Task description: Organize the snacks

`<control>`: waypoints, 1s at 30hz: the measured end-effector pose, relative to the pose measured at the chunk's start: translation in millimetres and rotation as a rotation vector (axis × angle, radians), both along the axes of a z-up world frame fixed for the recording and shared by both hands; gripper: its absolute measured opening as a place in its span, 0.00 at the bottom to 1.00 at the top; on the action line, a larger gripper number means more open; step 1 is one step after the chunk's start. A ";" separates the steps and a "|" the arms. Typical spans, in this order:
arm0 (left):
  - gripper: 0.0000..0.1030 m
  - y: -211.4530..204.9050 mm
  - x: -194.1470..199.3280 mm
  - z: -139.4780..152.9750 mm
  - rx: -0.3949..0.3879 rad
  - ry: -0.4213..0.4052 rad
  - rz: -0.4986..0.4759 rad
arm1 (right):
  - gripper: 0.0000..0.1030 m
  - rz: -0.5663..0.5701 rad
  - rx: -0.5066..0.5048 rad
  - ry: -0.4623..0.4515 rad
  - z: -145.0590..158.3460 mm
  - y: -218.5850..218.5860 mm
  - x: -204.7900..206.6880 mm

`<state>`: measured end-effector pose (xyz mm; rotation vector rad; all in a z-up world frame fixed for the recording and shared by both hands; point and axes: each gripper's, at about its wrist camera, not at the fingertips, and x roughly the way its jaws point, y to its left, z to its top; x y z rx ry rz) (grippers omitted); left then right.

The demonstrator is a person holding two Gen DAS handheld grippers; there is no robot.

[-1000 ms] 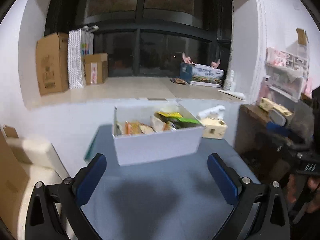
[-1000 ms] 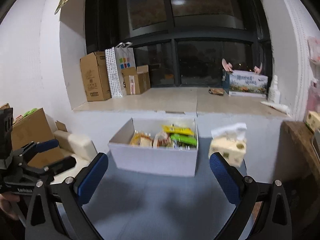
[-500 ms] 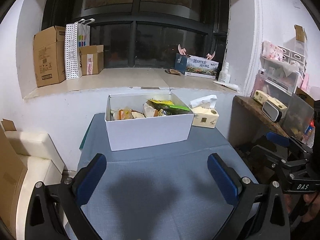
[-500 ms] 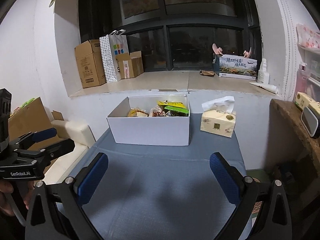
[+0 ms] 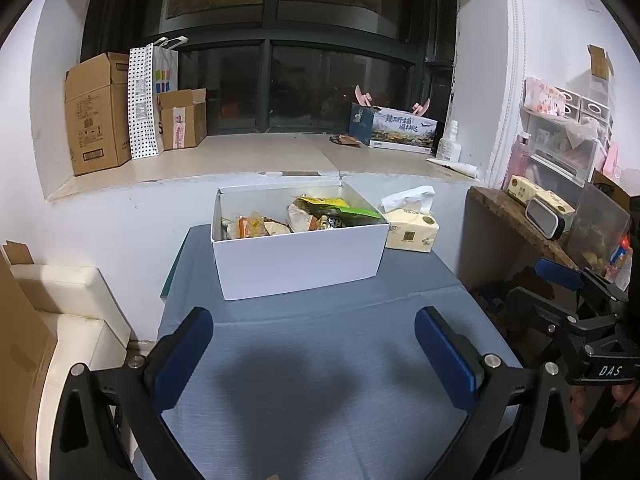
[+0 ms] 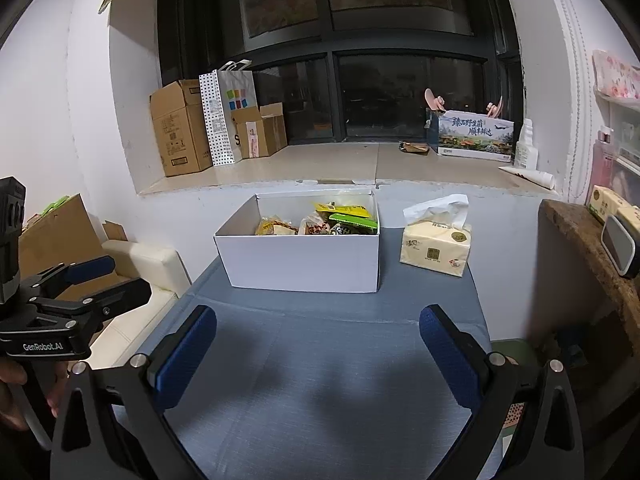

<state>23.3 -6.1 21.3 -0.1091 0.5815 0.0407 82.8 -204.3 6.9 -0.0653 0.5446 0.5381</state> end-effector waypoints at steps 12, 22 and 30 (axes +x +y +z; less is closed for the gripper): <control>1.00 -1.2 2.7 -1.2 -0.001 0.010 -0.013 | 1.00 -0.002 -0.002 0.004 0.5 0.2 -0.5; 1.00 -4.7 5.3 -2.9 0.008 0.017 -0.018 | 1.00 -0.004 -0.004 0.008 -0.3 -1.0 0.3; 1.00 -4.7 5.9 -4.2 0.009 0.021 -0.025 | 1.00 -0.010 -0.006 0.013 0.4 -0.6 -0.1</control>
